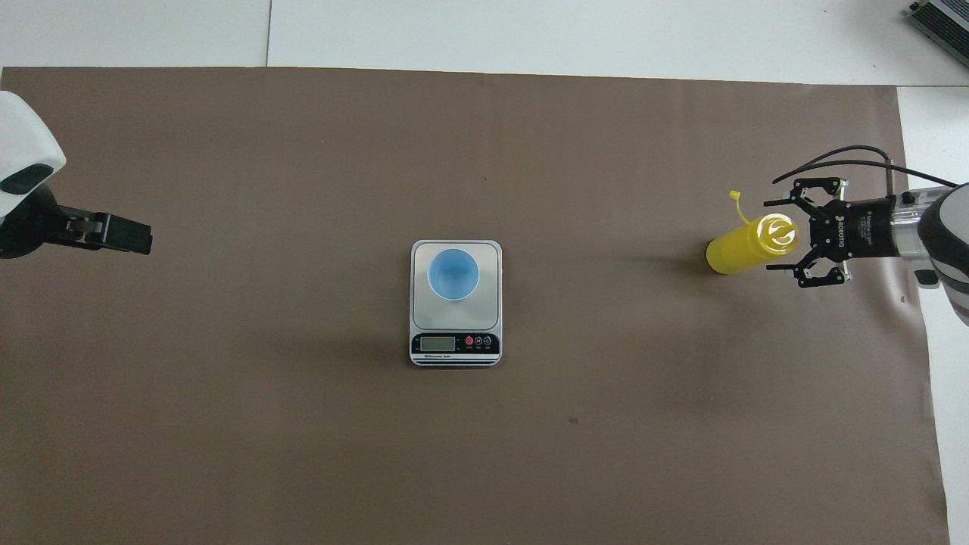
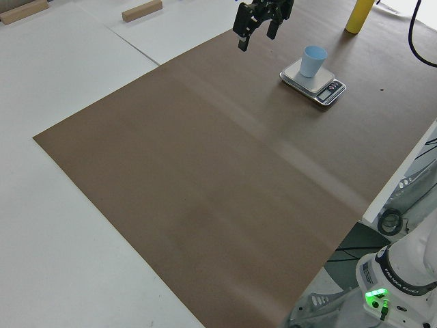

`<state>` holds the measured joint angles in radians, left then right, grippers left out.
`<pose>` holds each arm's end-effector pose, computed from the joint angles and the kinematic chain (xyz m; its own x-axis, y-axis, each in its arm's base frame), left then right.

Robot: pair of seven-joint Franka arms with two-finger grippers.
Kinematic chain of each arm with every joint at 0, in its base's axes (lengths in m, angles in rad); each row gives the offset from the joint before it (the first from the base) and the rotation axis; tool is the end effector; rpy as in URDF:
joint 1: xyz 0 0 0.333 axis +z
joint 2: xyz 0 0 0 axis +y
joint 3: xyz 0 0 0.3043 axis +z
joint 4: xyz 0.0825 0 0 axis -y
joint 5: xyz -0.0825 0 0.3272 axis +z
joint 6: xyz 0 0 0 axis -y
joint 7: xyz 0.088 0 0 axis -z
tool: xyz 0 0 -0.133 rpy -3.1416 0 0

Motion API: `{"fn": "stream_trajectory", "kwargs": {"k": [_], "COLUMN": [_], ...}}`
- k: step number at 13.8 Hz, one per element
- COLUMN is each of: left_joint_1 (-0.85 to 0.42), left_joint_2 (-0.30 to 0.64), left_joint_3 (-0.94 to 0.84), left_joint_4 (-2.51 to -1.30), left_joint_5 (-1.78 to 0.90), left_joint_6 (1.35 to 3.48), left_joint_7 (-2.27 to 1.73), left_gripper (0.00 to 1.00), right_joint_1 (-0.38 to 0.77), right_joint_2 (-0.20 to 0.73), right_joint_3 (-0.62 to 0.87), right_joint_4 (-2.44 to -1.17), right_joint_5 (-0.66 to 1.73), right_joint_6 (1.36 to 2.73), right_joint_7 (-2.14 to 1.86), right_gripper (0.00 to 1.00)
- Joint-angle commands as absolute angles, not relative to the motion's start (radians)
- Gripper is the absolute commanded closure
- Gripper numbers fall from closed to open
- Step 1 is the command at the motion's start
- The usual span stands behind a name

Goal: Pour seasoning into cup on scale with both arms
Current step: 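Close the right gripper around the yellow squeeze bottle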

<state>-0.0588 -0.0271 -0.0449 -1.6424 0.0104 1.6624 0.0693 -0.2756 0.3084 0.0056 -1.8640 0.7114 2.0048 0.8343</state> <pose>0.4964 -0.0506 0.5786 0.9838 -0.1730 0.0461 -0.1725 -0.9849 -0.0148 0.5576 -0.0978 0.3517 0.1383 -0.8109 -0.5686 -0.9834 -0.0441 -0.1762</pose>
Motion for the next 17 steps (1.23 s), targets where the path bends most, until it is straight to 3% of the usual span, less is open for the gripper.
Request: {"fn": "stream_trajectory", "kwargs": {"k": [1, 4, 10, 11, 12, 13, 17], "left_joint_1": [-0.023, -0.020, -0.015, -0.012, -0.012, -0.011, -0.018], "left_joint_2": [-0.015, -0.047, -0.032, -0.028, -0.014, -0.006, -0.005], "left_joint_3": [-0.051, -0.046, -0.046, -0.046, -0.046, -0.046, -0.048], "left_joint_4": [-1.577, -1.635, -1.594, -1.570, -1.548, -1.533, -1.529], "left_joint_5": [-0.037, -0.037, -0.058, -0.061, -0.061, -0.061, -0.025], "left_joint_6": [1.597, 1.603, 1.597, 1.579, 1.554, 1.540, 1.523], "left_joint_7": [0.091, 0.078, 0.058, 0.048, 0.038, 0.034, 0.032], "left_gripper": [0.00, 0.00, 0.00, 0.00, 0.00, 0.00, 0.00], "right_joint_1": [-0.305, -0.311, -0.327, -0.334, -0.340, -0.339, -0.333], "right_joint_2": [0.379, 0.391, 0.387, 0.385, 0.385, 0.384, 0.374], "right_joint_3": [0.014, 0.014, 0.014, 0.014, 0.012, 0.012, 0.012], "right_joint_4": [-1.859, -1.858, -1.859, -1.861, -1.856, -1.858, -1.853], "right_joint_5": [0.802, 0.850, 0.911, 0.914, 0.922, 0.925, 0.925], "right_joint_6": [2.010, 1.974, 1.878, 1.875, 1.862, 1.865, 1.876], "right_joint_7": [0.770, 0.735, 0.678, 0.640, 0.655, 0.666, 0.673], "right_gripper": [0.00, 0.00, 0.00, 0.11, 0.86, 1.00, 1.00]}}
